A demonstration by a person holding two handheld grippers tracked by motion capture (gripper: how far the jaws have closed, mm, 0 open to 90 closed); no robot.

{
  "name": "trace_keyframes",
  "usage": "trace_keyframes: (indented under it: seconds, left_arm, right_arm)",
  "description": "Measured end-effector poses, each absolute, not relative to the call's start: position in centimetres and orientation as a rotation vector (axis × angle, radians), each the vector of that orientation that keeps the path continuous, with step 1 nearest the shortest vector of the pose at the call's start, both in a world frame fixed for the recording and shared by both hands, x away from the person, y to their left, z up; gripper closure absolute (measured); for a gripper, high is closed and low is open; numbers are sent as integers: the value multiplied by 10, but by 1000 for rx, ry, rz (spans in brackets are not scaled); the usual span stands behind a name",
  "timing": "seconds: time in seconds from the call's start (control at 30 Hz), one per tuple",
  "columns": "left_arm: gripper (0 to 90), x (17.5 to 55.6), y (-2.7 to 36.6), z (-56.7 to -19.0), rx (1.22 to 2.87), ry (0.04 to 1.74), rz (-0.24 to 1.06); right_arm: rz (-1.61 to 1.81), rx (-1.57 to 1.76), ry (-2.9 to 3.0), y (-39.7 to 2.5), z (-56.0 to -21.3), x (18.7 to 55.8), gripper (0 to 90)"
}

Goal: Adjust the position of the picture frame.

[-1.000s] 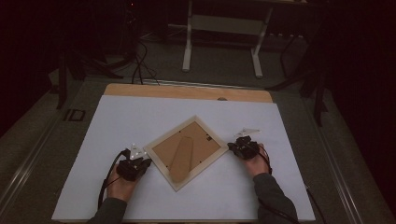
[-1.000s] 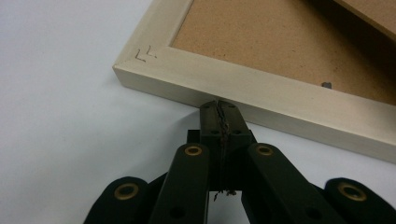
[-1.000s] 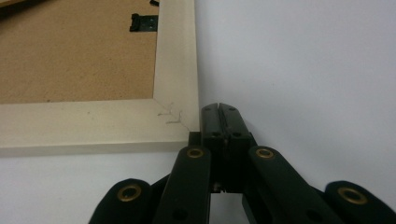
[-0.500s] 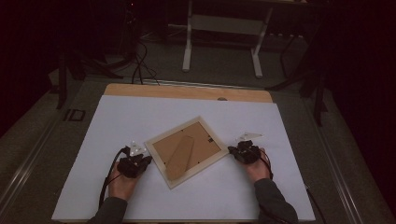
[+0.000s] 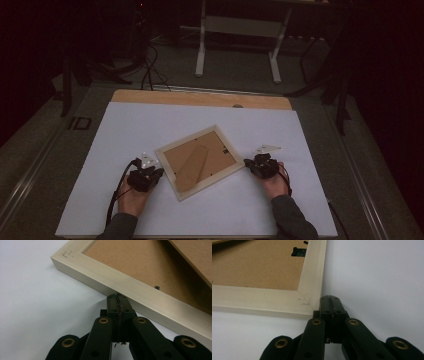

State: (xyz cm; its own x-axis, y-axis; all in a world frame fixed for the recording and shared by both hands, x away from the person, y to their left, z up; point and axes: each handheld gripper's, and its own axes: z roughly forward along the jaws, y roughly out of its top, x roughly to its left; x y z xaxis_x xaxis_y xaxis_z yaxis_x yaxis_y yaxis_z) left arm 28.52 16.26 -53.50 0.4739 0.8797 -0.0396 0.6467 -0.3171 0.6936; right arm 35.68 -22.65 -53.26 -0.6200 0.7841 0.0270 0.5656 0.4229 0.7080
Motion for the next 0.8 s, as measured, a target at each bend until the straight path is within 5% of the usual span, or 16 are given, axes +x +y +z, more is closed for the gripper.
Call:
trace_keyframes:
  seconds: [0.8]
  left_arm:
    - [900,280,155,-534,2096,1241,430]
  right_arm:
    - [1007,1203,2351,-227,-533,348,900]
